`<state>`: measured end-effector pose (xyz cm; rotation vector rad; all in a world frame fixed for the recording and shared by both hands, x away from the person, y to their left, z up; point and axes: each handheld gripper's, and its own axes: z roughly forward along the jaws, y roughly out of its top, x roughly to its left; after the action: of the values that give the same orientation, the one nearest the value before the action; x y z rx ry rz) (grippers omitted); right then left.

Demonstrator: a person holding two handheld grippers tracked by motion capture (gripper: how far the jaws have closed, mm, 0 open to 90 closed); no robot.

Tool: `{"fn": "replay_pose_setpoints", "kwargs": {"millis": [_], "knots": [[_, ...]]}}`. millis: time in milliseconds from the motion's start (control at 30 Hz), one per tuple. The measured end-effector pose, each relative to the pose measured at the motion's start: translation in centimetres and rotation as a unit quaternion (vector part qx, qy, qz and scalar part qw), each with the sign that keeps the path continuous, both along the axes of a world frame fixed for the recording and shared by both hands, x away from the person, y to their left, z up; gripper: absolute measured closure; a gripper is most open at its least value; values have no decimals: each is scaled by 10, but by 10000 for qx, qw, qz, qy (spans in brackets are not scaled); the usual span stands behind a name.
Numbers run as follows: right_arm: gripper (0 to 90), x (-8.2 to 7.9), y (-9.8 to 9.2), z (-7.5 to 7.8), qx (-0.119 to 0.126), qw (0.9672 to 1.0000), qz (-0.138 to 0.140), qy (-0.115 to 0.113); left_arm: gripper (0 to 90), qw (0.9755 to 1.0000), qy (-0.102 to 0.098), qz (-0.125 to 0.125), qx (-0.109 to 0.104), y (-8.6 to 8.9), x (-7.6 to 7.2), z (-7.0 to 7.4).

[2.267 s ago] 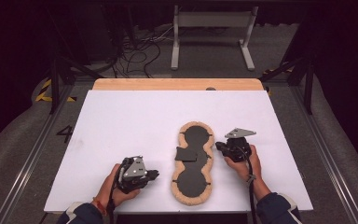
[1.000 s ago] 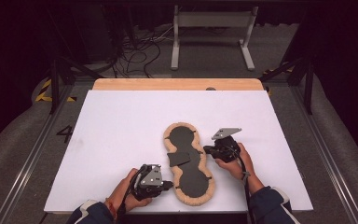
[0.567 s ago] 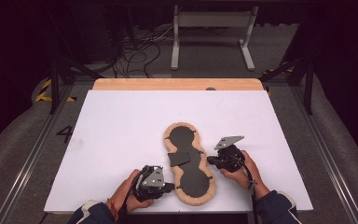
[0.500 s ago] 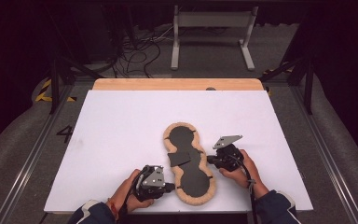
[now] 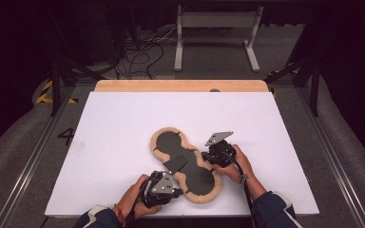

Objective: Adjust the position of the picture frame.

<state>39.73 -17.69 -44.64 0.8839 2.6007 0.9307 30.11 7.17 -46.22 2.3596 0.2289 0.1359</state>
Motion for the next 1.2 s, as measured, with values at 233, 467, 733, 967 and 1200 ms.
{"fn": "replay_pose_setpoints", "kwargs": {"millis": [233,467,733,967,1200], "knots": [[879,-6,-8,3,60,9999,-71,-92,882,10000,9,15,5,0,-2,0],[900,-29,-43,15,317,9989,-276,-189,876,10000,-1,-67,5,5,-2,0],[900,-66,-81,4,386,9983,-386,178,896,10000,-16,-19,-28,-4,-1,0],[885,-83,-92,-2,460,9976,-398,335,895,10000,-59,15,-24,-15,-1,0],[875,-87,-93,-3,508,9975,-401,281,898,9998,-157,75,-18,-32,1,0]]}}
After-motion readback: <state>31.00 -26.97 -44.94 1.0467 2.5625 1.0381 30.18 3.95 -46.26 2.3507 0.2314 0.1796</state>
